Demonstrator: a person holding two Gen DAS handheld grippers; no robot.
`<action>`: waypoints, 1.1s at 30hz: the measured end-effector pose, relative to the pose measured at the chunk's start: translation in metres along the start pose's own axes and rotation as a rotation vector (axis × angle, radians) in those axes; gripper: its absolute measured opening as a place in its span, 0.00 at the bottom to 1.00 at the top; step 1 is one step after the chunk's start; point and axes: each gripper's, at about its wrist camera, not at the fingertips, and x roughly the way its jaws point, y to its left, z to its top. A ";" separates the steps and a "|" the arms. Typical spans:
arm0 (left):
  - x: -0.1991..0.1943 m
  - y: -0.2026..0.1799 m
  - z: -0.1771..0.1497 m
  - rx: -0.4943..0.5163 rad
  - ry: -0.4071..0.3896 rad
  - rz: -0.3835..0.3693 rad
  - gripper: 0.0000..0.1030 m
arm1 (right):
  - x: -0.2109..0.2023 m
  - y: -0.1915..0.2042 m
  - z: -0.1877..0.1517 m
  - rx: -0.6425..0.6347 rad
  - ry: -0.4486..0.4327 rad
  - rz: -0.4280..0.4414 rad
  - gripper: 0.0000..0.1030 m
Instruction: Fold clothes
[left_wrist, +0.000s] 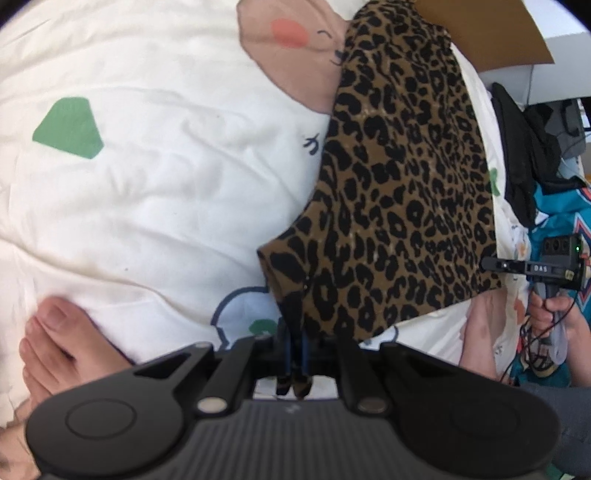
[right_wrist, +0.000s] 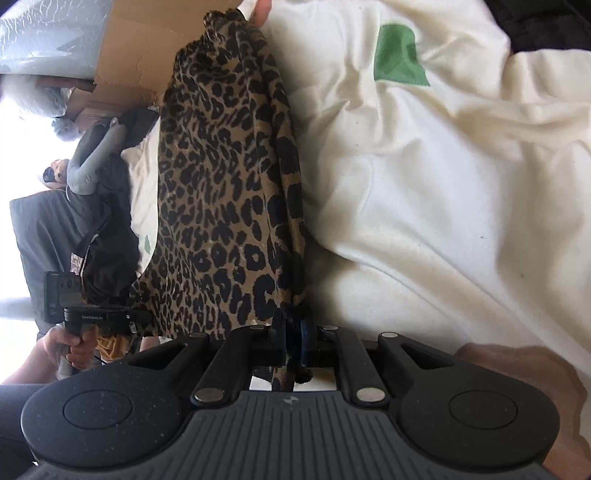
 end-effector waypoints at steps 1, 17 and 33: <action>0.001 0.000 0.000 0.002 0.003 0.000 0.06 | 0.001 -0.001 0.000 0.003 0.000 -0.001 0.07; 0.016 0.009 -0.005 -0.036 0.005 -0.013 0.30 | 0.014 -0.005 0.004 0.011 0.005 0.031 0.17; 0.007 0.003 -0.008 -0.014 -0.004 -0.068 0.05 | 0.010 0.006 -0.002 0.013 -0.019 0.064 0.03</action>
